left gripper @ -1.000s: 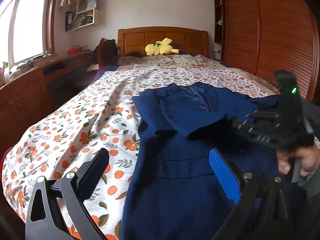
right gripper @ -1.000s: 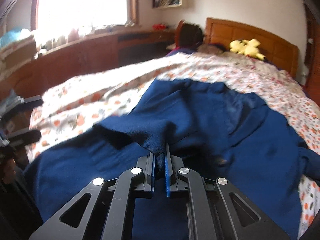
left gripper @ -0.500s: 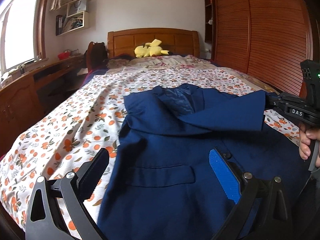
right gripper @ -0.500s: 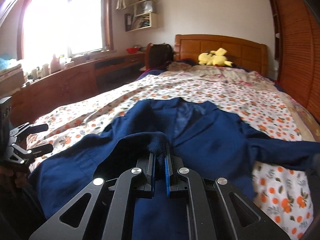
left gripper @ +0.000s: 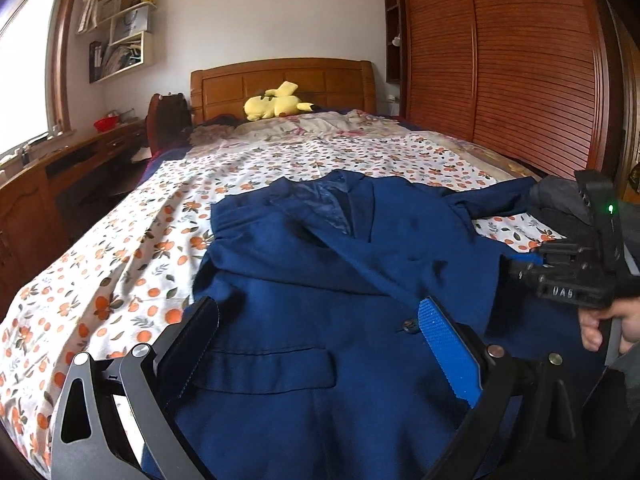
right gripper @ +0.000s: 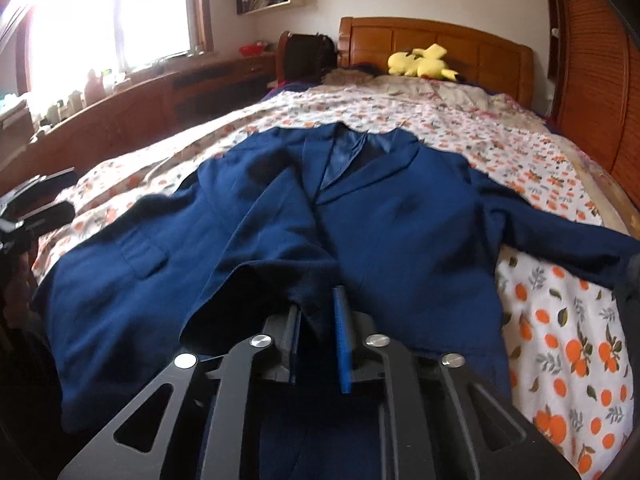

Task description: Fold large clothes

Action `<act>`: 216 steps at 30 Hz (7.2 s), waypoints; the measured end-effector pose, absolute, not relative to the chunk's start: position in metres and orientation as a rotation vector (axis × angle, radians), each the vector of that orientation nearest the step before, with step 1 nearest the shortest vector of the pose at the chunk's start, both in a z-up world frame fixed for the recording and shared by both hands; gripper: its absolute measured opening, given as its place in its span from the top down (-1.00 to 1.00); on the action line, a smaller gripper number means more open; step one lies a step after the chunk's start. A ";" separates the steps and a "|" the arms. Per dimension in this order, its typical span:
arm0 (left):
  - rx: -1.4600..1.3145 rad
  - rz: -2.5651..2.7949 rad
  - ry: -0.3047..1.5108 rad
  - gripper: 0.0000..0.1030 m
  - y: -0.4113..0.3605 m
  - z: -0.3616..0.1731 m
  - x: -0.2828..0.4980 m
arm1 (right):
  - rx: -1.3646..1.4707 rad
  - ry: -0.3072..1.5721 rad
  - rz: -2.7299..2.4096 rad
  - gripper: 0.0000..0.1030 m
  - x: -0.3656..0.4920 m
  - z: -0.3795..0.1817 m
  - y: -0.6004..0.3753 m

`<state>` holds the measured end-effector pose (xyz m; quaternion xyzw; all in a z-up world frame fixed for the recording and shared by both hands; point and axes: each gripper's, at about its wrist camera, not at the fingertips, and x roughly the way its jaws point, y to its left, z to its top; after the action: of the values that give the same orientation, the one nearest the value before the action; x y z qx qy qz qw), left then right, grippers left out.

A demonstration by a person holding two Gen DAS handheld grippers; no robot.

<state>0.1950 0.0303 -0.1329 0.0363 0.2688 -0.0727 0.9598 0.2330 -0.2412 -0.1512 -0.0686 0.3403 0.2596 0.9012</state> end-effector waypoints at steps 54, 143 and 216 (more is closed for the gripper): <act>0.106 -0.193 0.507 -0.96 0.000 -0.121 0.183 | -0.129 0.596 0.525 0.96 0.234 -0.119 -0.256; 0.061 -0.250 0.436 -0.96 -0.011 -0.185 0.283 | -0.315 0.931 -0.075 -0.16 0.438 -0.198 -0.394; 0.030 -0.312 0.463 -0.96 0.008 -0.165 0.264 | 0.042 1.040 -0.085 0.56 0.449 -0.207 -0.387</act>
<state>0.2641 0.0077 -0.1648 0.0150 0.2283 -0.1541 0.9612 0.4485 -0.3868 -0.2065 0.0202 0.4967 -0.0406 0.8667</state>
